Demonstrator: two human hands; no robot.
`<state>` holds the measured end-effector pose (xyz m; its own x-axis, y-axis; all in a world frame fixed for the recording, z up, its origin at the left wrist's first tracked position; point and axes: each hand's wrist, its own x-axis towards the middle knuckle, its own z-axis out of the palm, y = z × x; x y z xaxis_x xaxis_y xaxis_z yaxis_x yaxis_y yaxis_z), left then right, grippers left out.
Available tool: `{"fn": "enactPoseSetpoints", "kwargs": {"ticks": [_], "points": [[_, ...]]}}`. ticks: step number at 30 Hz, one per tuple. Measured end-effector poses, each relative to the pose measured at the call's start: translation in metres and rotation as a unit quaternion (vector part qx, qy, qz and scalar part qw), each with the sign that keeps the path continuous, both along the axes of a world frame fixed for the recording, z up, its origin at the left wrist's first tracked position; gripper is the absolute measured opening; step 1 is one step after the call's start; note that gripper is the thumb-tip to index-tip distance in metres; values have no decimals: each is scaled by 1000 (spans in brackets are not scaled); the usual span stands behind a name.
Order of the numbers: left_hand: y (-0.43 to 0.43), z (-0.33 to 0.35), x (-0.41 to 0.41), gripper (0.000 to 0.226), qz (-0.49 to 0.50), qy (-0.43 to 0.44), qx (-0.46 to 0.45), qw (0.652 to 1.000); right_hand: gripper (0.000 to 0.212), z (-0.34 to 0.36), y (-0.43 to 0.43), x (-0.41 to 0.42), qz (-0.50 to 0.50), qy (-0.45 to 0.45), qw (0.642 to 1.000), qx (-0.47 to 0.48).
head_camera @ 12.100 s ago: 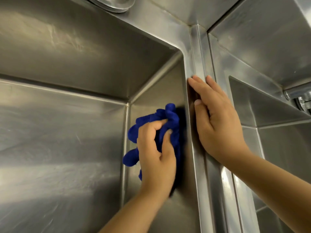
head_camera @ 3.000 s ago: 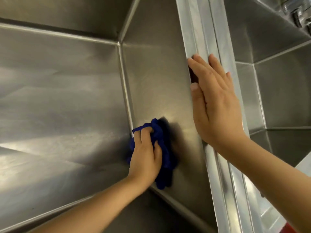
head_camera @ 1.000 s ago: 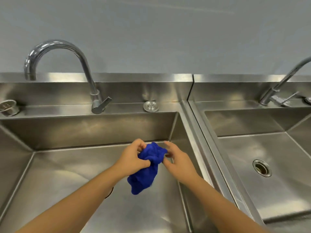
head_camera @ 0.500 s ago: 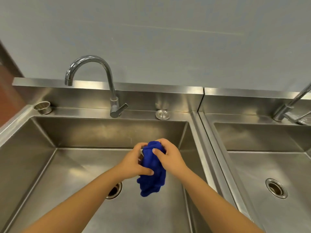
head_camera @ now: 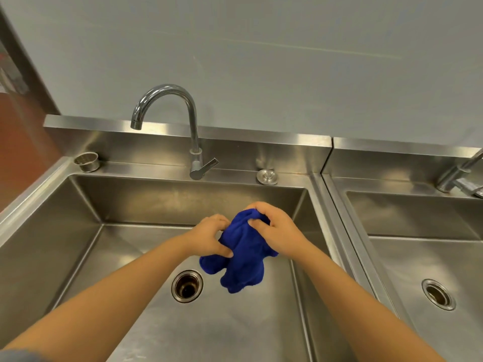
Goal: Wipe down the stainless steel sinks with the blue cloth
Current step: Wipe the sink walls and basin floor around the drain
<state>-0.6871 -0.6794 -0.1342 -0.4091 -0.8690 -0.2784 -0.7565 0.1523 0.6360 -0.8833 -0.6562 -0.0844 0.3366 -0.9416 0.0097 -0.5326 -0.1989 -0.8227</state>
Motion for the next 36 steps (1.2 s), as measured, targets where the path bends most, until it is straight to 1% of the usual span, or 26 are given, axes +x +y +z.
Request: {"fn": "enactPoseSetpoints", "kwargs": {"ticks": [2, 4, 6, 8, 10, 17, 19, 21, 24, 25, 28, 31, 32, 33, 34, 36], "points": [[3, -2, -2, 28, 11, 27, 0, 1000, 24, -2, 2, -2, -28, -10, 1000, -5], [5, -4, -3, 13, 34, 24, -26, 999, 22, -6, 1, -4, -58, 11, 998, -16], [7, -8, -4, 21, 60, 17, -54, 997, 22, -10, 2, -7, -86, 45, 995, -18], [8, -8, -3, 16, 75, 22, -64, 995, 21, -15, 4, -10, -112, 66, 991, -14], [7, -5, -3, 12, 81, 32, -54, 995, 20, -18, 7, -14, -137, 69, 988, -9], [15, 12, -7, 22, 59, 91, 11, 994, 16, -28, 11, -17, -196, 72, 978, -5], [18, 14, -7, 20, 64, 124, 37, 990, 22, -28, 12, -15, -206, 77, 976, -5], [20, 16, -7, 16, 70, 146, 55, 985, 40, -28, 12, -13, -211, 81, 974, 10], [22, 16, -4, 10, 77, 155, 52, 983, 62, -29, 14, -10, -193, 77, 977, 44], [22, 15, -3, 10, 82, 160, 50, 982, 67, -30, 16, -9, -176, 72, 980, 57], [24, 15, 0, 17, 111, 187, 53, 975, 72, -32, 21, -5, -95, 37, 988, 117], [28, 21, 1, 19, 122, 240, 82, 960, 85, -34, 27, 0, -17, 27, 986, 165], [30, 23, 0, 22, 120, 267, 101, 951, 85, -35, 29, 2, 2, 21, 987, 162], [30, 24, 0, 26, 117, 293, 121, 941, 79, -34, 32, 6, 18, 10, 987, 159], [31, 26, 0, 30, 114, 314, 137, 933, 67, -34, 34, 9, 30, -6, 987, 155], [31, 27, 0, 35, 109, 341, 160, 920, 53, -38, 37, 17, 21, -46, 989, 142]]}}
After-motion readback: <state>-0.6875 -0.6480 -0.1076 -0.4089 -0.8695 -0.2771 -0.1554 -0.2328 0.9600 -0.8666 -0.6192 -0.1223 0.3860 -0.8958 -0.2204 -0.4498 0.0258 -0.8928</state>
